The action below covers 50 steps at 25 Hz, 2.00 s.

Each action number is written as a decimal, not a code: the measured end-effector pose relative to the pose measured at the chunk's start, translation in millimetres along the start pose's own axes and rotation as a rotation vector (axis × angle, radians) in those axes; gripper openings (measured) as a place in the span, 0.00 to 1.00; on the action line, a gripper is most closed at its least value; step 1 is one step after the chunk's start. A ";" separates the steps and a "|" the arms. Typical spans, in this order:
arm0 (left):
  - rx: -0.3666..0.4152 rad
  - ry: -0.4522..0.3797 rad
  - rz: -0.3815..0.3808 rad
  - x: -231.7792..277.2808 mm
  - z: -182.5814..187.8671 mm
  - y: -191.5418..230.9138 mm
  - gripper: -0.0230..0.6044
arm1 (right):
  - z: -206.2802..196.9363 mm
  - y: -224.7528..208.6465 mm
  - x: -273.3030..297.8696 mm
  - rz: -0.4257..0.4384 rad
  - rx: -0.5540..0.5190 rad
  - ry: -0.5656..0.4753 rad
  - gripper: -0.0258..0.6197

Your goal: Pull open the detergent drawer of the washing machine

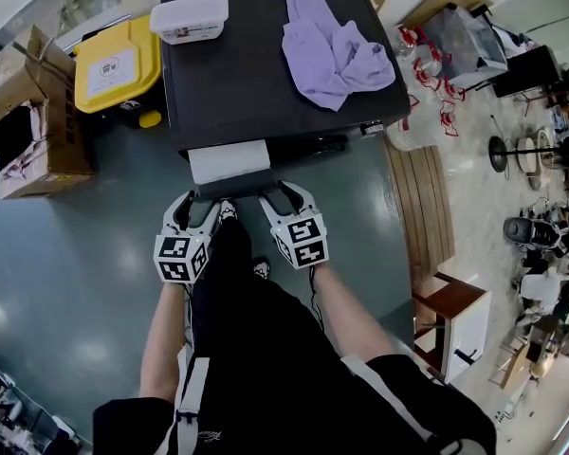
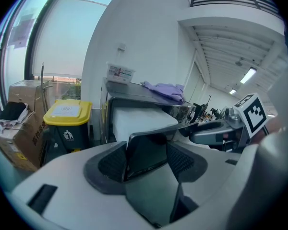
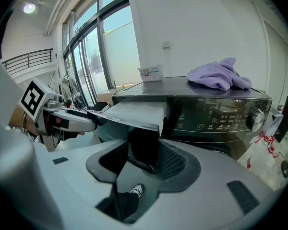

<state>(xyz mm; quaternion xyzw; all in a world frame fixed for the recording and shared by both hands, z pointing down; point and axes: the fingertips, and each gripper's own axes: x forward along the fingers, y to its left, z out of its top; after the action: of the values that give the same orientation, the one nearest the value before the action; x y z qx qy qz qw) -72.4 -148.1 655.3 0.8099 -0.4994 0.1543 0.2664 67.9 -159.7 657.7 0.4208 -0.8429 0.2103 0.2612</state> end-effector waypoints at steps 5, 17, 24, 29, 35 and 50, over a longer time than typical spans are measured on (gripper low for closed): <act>-0.006 -0.001 -0.001 -6.2 -4.8 -3.8 0.46 | -4.9 4.1 -5.9 -0.001 0.002 0.000 0.35; -0.013 -0.013 0.009 -16.5 -12.3 -12.4 0.46 | -13.8 9.1 -16.8 -0.005 0.001 -0.003 0.35; -0.015 -0.012 0.008 -20.6 -15.4 -14.6 0.46 | -17.1 12.1 -20.9 -0.007 0.002 -0.002 0.35; -0.014 -0.015 0.012 -24.8 -19.0 -17.5 0.46 | -20.7 14.7 -25.1 -0.010 0.005 -0.005 0.35; -0.016 -0.015 0.015 -28.8 -22.7 -20.5 0.46 | -24.4 17.4 -29.4 -0.015 0.004 -0.008 0.34; -0.020 -0.006 0.010 -38.1 -34.0 -30.1 0.46 | -36.4 22.8 -41.5 -0.021 0.008 -0.004 0.34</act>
<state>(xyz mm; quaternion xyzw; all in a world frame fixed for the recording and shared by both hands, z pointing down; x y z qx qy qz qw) -62.3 -89.7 654.9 0.8051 -0.5056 0.1481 0.2724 80.0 -101.2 657.2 0.4311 -0.8380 0.2102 0.2602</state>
